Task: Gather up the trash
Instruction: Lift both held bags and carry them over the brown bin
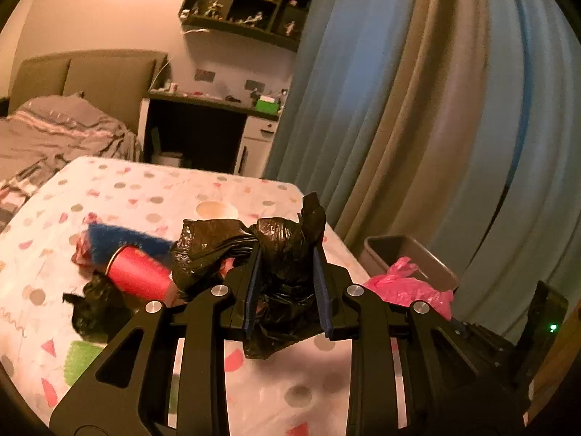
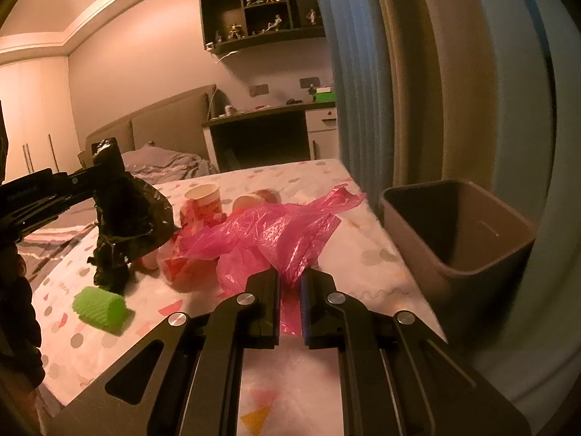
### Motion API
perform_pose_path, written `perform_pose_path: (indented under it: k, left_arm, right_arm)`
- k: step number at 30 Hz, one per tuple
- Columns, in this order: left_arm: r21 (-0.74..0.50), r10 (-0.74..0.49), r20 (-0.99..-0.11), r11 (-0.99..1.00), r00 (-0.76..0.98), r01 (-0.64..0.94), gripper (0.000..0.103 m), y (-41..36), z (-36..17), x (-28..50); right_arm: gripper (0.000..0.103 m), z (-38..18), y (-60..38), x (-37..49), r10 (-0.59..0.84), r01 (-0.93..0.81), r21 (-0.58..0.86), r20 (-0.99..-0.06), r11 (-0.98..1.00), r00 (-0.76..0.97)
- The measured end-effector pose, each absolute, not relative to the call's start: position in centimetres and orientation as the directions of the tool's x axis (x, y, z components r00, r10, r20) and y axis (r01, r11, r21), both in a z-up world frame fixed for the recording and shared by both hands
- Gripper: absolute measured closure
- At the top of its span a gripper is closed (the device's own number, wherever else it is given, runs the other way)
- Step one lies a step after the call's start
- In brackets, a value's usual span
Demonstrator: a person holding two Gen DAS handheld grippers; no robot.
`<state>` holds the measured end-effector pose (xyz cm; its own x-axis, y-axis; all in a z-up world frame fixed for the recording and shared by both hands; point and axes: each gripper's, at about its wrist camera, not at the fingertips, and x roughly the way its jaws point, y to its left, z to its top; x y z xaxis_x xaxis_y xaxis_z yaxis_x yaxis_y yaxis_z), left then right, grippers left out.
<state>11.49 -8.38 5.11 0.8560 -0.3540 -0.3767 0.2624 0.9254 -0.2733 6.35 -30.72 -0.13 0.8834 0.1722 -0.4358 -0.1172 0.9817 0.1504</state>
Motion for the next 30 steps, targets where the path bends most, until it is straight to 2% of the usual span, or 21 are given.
perform_pose_path:
  k: [18, 30]
  left_arm:
    - [-0.210, -0.475, -0.367, 0.880, 0.800, 0.427, 0.077, -18.3, 5.3, 15.3]
    - [-0.151, -0.567, -0.332, 0.821, 0.754, 0.550, 0.077, -27.4, 4.5, 19.0]
  right_arm:
    - [0.093, 1.7, -36.1, 7.3, 0.035, 0.010, 0.119, -0.367, 0.993, 0.930]
    - [0.093, 1.9, -42.9, 9.3, -0.192, 0.230, 0.085, -0.319, 0.970, 0.928]
